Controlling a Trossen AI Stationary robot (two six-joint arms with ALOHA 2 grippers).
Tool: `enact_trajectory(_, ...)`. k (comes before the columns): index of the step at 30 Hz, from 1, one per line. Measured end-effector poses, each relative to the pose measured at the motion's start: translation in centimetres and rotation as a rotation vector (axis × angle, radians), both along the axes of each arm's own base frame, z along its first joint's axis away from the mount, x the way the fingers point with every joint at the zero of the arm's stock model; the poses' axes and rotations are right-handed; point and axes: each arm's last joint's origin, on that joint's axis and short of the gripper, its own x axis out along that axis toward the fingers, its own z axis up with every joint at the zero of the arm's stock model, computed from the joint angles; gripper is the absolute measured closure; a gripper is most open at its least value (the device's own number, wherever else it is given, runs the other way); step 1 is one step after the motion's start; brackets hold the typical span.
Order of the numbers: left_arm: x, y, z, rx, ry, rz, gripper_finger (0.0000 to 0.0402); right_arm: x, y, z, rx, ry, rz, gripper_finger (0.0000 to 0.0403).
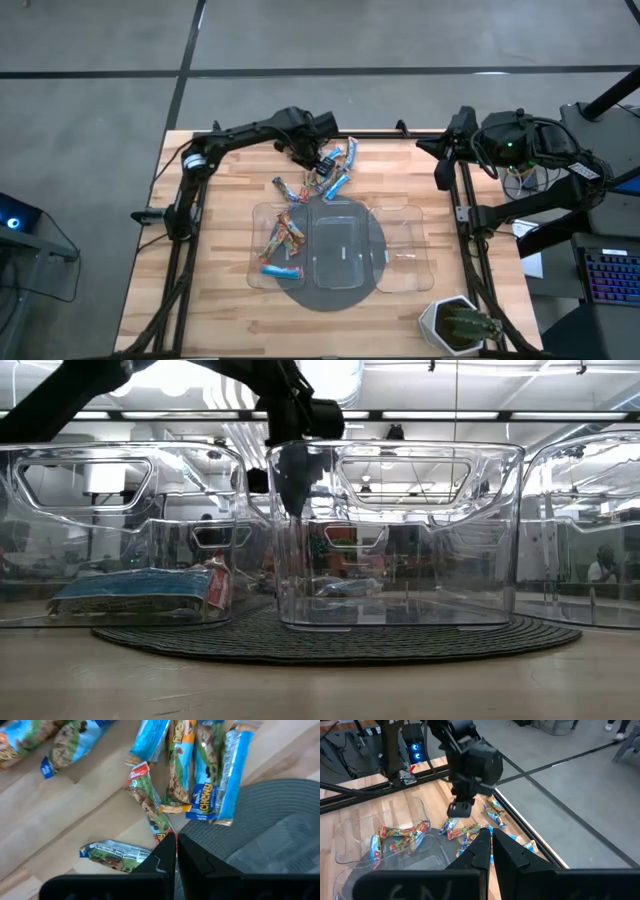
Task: Pick and place Granola Bars by type
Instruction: Put the red granola bar into the left transparent bin
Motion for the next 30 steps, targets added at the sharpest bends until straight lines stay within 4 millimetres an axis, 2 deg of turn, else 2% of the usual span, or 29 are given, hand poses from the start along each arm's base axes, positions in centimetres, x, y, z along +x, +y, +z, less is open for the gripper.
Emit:
enact_trajectory(7,1.2,0.4,-1.9,0.021,-0.005,0.015,0.0401,0.0,0.0,0.0,0.000,0.000,0.000,0.0394)
enact_trajectory(18,-0.2,-0.2,-6.3,-0.026,0.100,0.037,0.0401,0.0,0.0,0.0,0.000,0.001,0.000,0.0394)
enact_trajectory(22,-0.7,-0.5,-7.0,-0.029,0.070,0.044,0.0401,0.0,0.0,0.0,-0.001,0.001,-0.001,0.0394)
enact_trajectory(30,-0.7,-0.6,-7.2,-0.036,0.014,0.029,0.0401,0.0,0.0,0.0,-0.002,0.001,-0.001,0.0394)
